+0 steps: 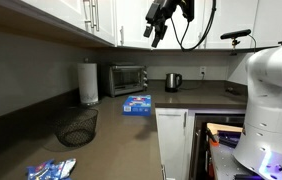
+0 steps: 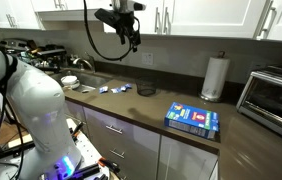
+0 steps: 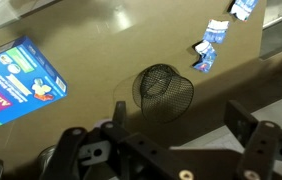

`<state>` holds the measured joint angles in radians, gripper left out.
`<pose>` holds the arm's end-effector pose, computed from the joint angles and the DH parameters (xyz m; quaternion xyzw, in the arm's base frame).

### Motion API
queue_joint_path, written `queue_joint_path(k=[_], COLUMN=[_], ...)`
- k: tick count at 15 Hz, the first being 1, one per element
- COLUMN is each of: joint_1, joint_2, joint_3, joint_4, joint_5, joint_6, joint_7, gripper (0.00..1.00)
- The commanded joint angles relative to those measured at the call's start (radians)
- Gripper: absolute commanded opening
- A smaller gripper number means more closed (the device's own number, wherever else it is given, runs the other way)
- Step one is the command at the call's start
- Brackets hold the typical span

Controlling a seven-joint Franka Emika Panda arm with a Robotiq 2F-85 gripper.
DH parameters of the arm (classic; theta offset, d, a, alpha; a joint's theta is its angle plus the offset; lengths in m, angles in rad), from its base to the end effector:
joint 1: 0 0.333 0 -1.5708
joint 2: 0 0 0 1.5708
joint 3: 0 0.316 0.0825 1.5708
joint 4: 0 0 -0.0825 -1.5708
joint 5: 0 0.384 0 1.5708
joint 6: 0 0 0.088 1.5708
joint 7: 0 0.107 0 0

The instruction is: Set the box upright on the counter

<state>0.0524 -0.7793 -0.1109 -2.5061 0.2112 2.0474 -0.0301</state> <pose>0.3466 -0.0158 0.5641 -0.9773 0.0373 -0.1597 0.1338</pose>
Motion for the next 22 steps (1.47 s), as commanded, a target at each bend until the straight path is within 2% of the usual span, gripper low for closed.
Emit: queue_joint_path(k=[1, 7, 12, 18, 22], joint_1=[-0.022, -0.094, -0.132, -0.195, -0.240], joint_2=[0.015, 0.130, 0.294, 0.539, 0.699], joint_3=[0.008, -0.056, -0.143, -0.197, -0.207], joint_4=[0.009, 0.091, 0.256, 0.433, 0.540], joint_5=[0.006, -0.078, -0.074, -0.042, -0.011], joint_6=[-0.005, 0.001, -0.038, 0.061, 0.111], joint_7=[-0.006, -0.049, -0.090, -0.025, 0.060], gripper=[1.00, 1.00, 1.00, 1.00, 1.00])
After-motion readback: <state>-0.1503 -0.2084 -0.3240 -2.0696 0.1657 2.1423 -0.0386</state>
